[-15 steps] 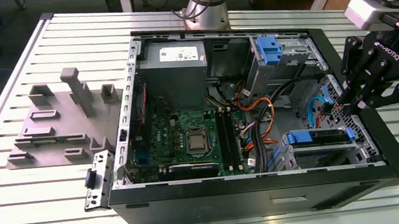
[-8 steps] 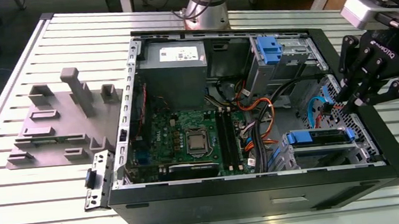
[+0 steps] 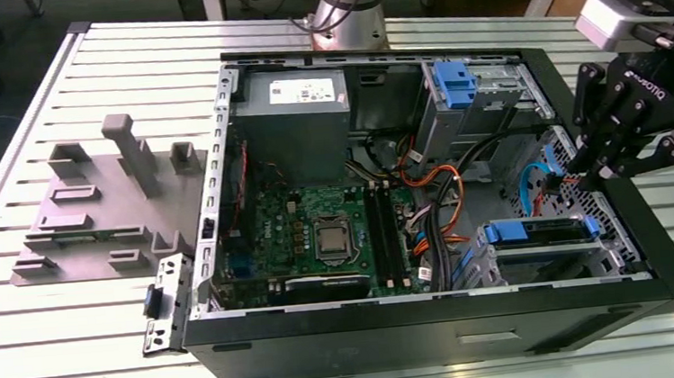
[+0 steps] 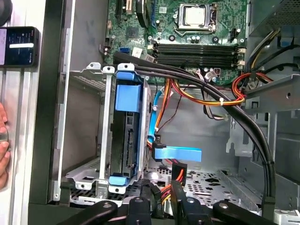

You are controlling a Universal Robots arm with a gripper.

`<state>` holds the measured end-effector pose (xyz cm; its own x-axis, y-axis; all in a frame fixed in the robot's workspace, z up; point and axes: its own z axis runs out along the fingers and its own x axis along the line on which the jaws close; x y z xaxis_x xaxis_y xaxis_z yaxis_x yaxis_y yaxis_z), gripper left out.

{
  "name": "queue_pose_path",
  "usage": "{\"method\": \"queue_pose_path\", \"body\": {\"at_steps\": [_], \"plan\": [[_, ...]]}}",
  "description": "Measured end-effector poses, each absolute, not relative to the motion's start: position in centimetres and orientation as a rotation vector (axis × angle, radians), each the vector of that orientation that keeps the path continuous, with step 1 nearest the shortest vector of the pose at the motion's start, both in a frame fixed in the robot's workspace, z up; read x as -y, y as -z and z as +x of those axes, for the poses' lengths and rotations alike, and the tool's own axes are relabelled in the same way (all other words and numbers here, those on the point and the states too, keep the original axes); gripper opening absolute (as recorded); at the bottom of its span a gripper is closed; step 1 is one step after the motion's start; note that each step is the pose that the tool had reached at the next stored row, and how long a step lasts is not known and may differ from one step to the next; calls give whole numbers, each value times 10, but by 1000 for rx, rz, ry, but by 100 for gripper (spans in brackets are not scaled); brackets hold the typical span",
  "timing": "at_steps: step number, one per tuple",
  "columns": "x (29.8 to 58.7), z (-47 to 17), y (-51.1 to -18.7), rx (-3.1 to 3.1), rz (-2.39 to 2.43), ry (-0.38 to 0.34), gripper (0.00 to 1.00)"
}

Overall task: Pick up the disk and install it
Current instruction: 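Insert the first disk wire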

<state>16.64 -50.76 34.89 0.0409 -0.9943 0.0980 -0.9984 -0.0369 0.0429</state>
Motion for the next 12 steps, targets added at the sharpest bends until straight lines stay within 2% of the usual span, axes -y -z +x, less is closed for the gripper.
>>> {"method": "queue_pose_path", "body": {"at_steps": [1, 3, 8, 12], "plan": [[508, 167, -349, 2107, 2190, -67, 30], [508, 167, -349, 2098, 2180, -85, 17], [508, 166, -350, 2065, 2144, -151, 17], [508, 164, -349, 2060, 2139, -162, 17]]}}
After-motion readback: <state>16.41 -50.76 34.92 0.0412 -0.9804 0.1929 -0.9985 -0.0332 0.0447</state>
